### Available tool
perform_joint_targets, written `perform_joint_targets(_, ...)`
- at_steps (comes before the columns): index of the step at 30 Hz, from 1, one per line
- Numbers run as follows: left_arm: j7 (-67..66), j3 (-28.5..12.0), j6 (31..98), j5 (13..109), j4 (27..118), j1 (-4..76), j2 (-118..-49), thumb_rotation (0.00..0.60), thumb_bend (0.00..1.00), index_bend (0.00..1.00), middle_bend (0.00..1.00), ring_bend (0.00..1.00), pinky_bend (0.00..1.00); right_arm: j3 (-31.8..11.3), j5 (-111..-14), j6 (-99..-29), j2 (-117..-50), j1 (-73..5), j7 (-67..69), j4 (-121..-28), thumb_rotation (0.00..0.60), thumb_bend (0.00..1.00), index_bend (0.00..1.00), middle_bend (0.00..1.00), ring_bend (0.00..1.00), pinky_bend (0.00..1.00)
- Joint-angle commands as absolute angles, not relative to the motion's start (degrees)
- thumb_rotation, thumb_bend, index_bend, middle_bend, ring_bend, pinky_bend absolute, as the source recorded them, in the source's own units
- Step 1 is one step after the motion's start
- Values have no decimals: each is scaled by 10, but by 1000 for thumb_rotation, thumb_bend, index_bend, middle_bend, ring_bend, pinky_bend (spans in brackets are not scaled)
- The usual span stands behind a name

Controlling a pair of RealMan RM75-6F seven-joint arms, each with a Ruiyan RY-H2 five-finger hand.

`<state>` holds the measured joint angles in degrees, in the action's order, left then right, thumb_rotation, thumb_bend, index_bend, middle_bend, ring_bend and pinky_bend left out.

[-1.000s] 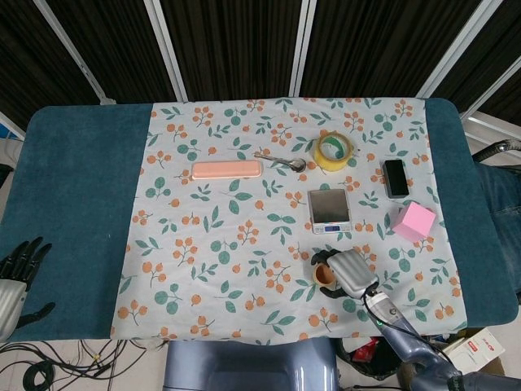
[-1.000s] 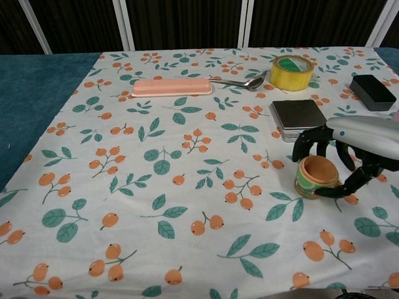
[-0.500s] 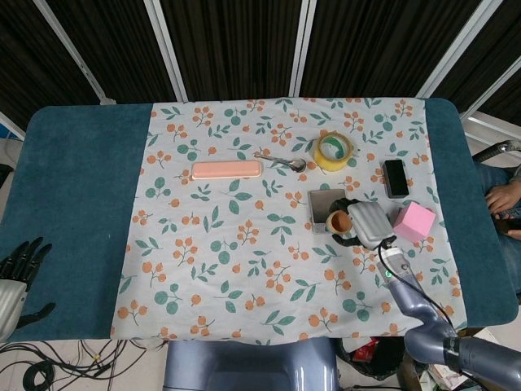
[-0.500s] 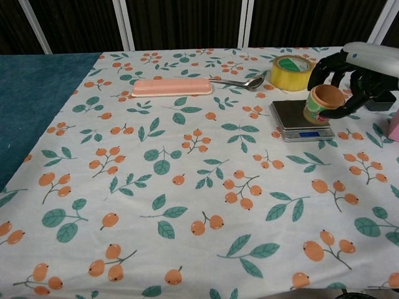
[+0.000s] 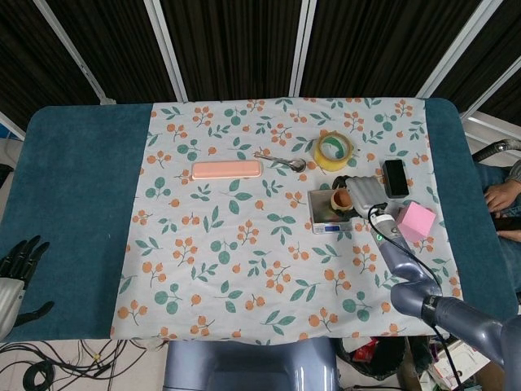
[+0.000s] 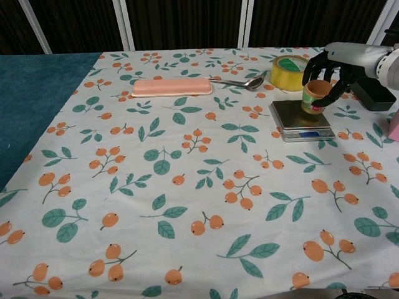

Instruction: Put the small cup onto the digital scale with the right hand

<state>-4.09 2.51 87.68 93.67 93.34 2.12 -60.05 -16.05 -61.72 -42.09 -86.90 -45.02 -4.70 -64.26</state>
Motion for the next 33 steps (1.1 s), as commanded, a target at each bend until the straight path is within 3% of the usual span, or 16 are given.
perform_joint_targets(1,-42,25,877,937,933,21,-601,600,133,30,3,0,219,-160,-622,-425,-870,-451,-38,-643,600,491,335,448,550,622)
perform_joint_targets(6,-44,25,878,938,933,21,-602,600,133,30,3,0,219,-159,-619,-416,-872,-453,-26,-641,600,315,274,401,505,587)
perform_joint_targets(10,-43,25,878,938,934,21,-601,600,133,30,3,0,219,-153,-612,-392,-868,-458,-22,-638,600,100,214,225,355,466)
perform_joint_targets(14,-42,25,878,937,934,21,-600,600,133,30,3,0,218,-155,-604,-389,-866,-459,-20,-643,600,15,177,82,216,378)
perform_joint_targets(17,-42,26,877,937,934,21,-600,600,133,30,3,0,219,-157,-598,-391,-862,-460,-19,-650,600,0,156,19,157,308)
perform_joint_targets(24,-42,25,878,937,934,20,-600,600,133,30,3,0,219,-179,-602,-435,-836,-444,11,-696,600,0,149,0,127,260)
perform_joint_targets(28,-43,25,879,938,934,20,-601,600,133,30,3,0,218,-180,-638,-510,-788,-408,12,-760,600,0,141,2,128,260)
perform_joint_targets(33,-45,25,881,939,933,20,-602,600,133,30,3,0,216,-152,-691,-630,-692,-324,-17,-892,600,0,118,5,131,259)
